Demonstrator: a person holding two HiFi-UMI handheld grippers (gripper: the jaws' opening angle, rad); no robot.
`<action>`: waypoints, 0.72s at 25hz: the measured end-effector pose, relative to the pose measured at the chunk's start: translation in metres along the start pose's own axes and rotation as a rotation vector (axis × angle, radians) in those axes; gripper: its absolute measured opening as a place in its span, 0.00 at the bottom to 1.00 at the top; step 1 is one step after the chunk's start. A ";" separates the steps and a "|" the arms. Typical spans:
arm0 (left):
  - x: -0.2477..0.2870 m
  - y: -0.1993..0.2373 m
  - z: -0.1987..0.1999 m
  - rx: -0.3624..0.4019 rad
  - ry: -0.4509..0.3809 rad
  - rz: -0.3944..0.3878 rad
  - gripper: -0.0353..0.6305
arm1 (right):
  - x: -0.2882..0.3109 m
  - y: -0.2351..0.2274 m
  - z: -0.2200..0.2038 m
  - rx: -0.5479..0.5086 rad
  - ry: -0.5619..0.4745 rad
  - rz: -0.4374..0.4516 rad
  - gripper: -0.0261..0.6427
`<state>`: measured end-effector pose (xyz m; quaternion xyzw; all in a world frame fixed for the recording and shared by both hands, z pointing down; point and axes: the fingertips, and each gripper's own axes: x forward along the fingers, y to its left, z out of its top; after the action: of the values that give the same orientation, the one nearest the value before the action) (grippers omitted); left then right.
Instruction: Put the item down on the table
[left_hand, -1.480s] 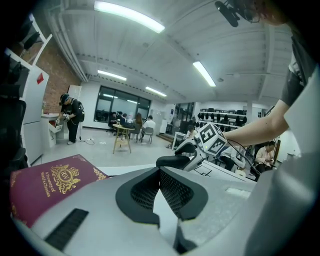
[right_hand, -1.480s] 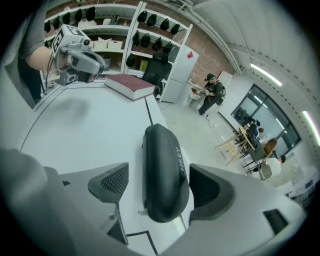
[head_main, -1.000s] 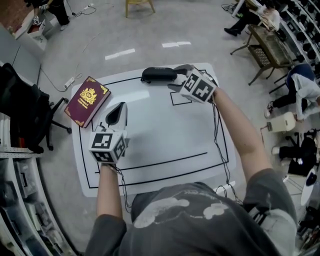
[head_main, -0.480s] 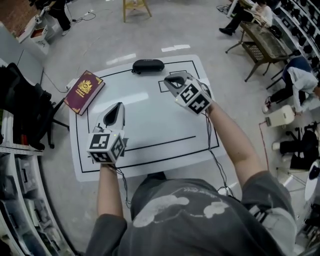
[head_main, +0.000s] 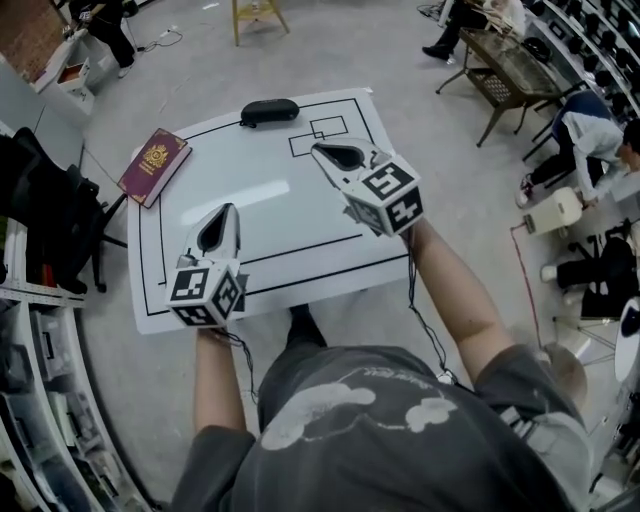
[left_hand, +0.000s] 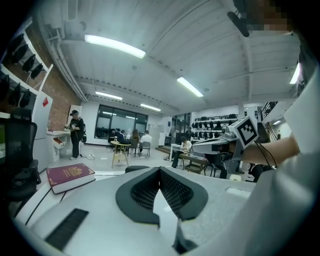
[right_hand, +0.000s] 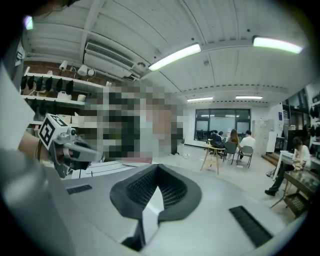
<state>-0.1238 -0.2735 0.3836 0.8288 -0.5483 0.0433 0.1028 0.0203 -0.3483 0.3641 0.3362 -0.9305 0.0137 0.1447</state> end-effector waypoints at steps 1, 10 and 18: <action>-0.006 -0.006 0.000 0.001 -0.005 0.000 0.06 | -0.010 0.004 -0.001 0.011 -0.007 -0.003 0.04; -0.050 -0.063 -0.016 -0.009 -0.011 -0.008 0.06 | -0.093 0.027 -0.036 0.077 0.008 -0.057 0.04; -0.084 -0.105 -0.033 -0.014 0.010 -0.005 0.06 | -0.151 0.038 -0.070 0.174 -0.001 -0.076 0.04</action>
<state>-0.0595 -0.1510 0.3873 0.8292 -0.5461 0.0430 0.1115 0.1254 -0.2166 0.3914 0.3827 -0.9124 0.0888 0.1147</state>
